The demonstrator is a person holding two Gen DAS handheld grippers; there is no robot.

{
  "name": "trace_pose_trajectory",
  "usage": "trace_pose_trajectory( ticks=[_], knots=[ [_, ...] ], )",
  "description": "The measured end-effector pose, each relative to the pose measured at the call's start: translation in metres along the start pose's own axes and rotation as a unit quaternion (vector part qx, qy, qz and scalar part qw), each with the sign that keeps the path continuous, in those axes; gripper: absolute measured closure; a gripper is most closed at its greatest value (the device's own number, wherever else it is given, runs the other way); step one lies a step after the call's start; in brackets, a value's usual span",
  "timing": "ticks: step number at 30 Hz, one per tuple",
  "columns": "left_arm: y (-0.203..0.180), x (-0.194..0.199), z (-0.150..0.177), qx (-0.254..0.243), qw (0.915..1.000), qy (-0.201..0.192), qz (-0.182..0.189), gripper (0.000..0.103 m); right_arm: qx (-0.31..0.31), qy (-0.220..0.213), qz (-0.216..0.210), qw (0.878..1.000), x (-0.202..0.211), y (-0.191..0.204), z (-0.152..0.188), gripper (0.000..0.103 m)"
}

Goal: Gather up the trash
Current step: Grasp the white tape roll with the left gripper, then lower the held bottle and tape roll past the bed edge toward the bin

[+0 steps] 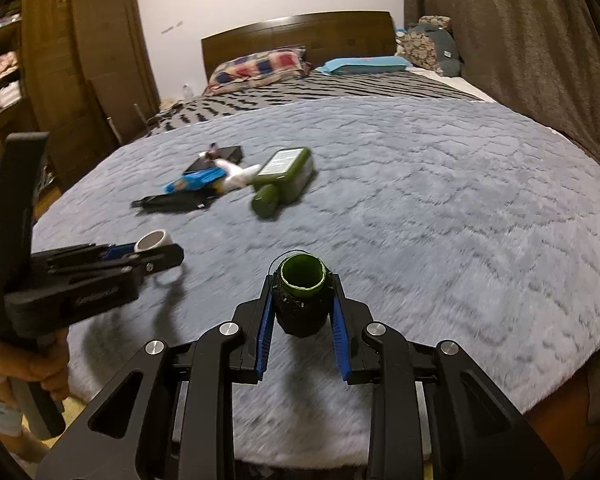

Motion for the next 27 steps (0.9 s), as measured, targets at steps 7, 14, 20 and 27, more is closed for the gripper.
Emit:
trace_pose_trajectory(
  ticks=[7, 14, 20, 27],
  knots=[
    [0.000, 0.053, 0.042, 0.011, 0.9998, -0.017, 0.003, 0.072, 0.009, 0.007, -0.015, 1.000, 0.024, 0.022, 0.025, 0.076],
    [0.003, 0.074, 0.090, 0.025, 0.9996, -0.012, 0.001, 0.071, 0.019, 0.032, -0.036, 0.999, 0.036, 0.043, 0.062, 0.076],
    [0.001, 0.072, 0.133, 0.029, 0.9995, 0.015, -0.001, 0.071, 0.021, 0.071, -0.045, 0.996, 0.030, 0.050, 0.095, 0.076],
    [0.004, 0.053, 0.176, 0.040, 0.9973, 0.062, -0.002, 0.071, 0.021, 0.111, -0.035, 0.993, 0.015, 0.049, 0.130, 0.076]
  ],
)
Point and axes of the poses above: each gripper's, at about its wrist camera, not at the fingertips, and x roughly against the way its jaws point, y to its left, z to its underside, the point moved 2 cm from there along -x, roughly the way its jaws point, and after that the axes turned 4 degrees about -z, right-handed, at the moved point
